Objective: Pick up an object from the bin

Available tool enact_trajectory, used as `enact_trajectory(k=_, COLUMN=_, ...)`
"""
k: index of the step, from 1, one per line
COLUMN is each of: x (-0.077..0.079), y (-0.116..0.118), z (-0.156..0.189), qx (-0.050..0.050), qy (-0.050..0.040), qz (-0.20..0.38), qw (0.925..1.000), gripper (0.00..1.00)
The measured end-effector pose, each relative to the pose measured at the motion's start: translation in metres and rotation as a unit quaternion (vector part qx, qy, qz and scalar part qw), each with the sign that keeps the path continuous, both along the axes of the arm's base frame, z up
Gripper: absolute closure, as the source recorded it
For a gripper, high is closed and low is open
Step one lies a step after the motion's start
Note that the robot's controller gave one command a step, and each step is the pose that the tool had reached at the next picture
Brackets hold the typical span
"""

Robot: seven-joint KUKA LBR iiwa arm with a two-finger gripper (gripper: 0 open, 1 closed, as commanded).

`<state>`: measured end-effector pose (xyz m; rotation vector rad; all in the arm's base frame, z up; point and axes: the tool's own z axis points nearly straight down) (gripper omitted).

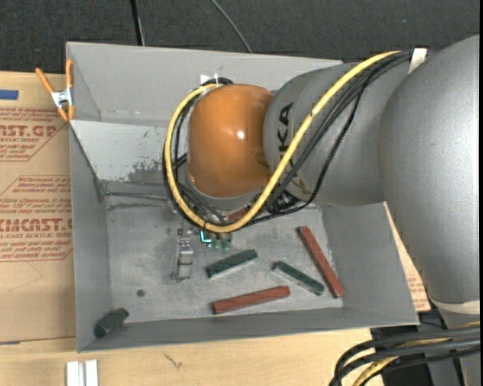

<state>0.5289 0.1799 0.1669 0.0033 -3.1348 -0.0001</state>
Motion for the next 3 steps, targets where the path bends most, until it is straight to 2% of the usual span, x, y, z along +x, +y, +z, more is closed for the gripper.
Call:
enact_trajectory(k=1, x=0.002, y=-0.001, z=0.004, qx=0.001, qy=-0.0036, qz=-0.001, qw=1.0, gripper=0.0)
enact_trajectory(k=2, x=-0.01, y=-0.06, z=-0.032, qx=0.001, qy=-0.0045, qz=0.018, qw=0.9998, gripper=0.0)
enact_trajectory(k=3, x=0.018, y=-0.076, z=-0.049, qx=-0.001, qy=-0.0036, qz=0.031, qw=0.9995, gripper=0.0)
